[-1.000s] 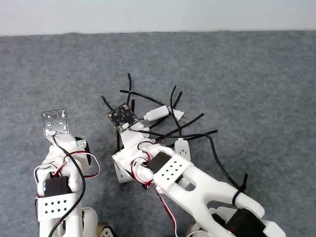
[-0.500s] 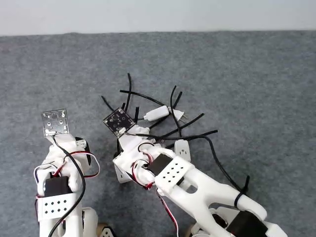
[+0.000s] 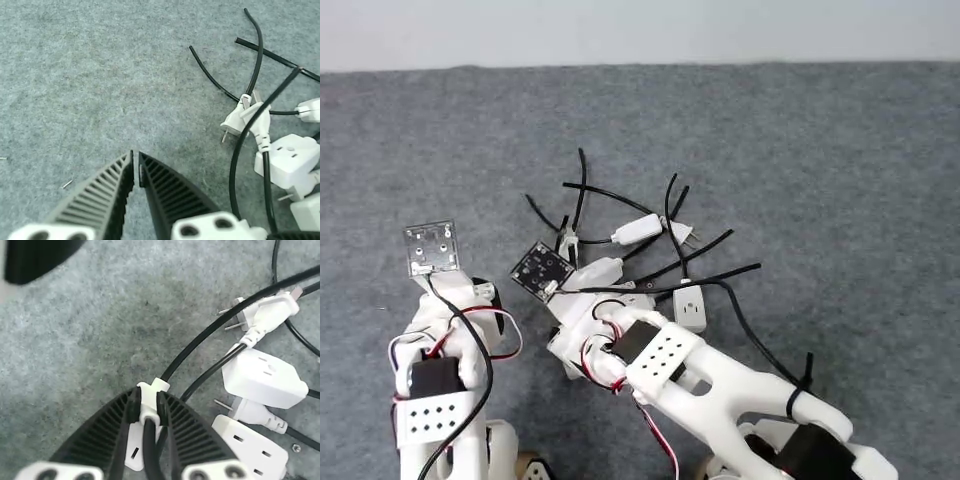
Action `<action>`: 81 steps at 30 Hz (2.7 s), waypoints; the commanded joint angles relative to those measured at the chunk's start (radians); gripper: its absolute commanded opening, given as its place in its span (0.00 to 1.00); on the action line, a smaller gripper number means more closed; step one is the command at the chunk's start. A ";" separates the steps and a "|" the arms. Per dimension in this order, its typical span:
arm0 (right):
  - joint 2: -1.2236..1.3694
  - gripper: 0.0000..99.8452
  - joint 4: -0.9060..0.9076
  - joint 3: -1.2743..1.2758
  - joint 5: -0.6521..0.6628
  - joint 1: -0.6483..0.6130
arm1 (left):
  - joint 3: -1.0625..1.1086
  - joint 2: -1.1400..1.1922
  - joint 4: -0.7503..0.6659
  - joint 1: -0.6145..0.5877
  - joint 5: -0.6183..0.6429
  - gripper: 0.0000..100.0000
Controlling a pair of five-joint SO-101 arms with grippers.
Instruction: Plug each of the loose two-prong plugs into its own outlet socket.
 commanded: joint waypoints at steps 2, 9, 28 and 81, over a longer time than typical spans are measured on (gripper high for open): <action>0.001 0.01 0.027 0.008 0.035 -0.012 | -0.008 -0.015 -0.020 -0.005 0.011 0.01; 0.047 0.01 0.074 -0.012 0.083 -0.045 | -0.007 -0.015 -0.020 -0.006 0.011 0.01; 0.051 0.01 0.254 -0.020 0.222 -0.048 | 0.002 -0.017 -0.026 0.000 0.011 0.01; -0.584 0.01 0.794 -0.229 0.216 0.337 | 0.007 -0.018 -0.026 0.002 -0.038 0.01</action>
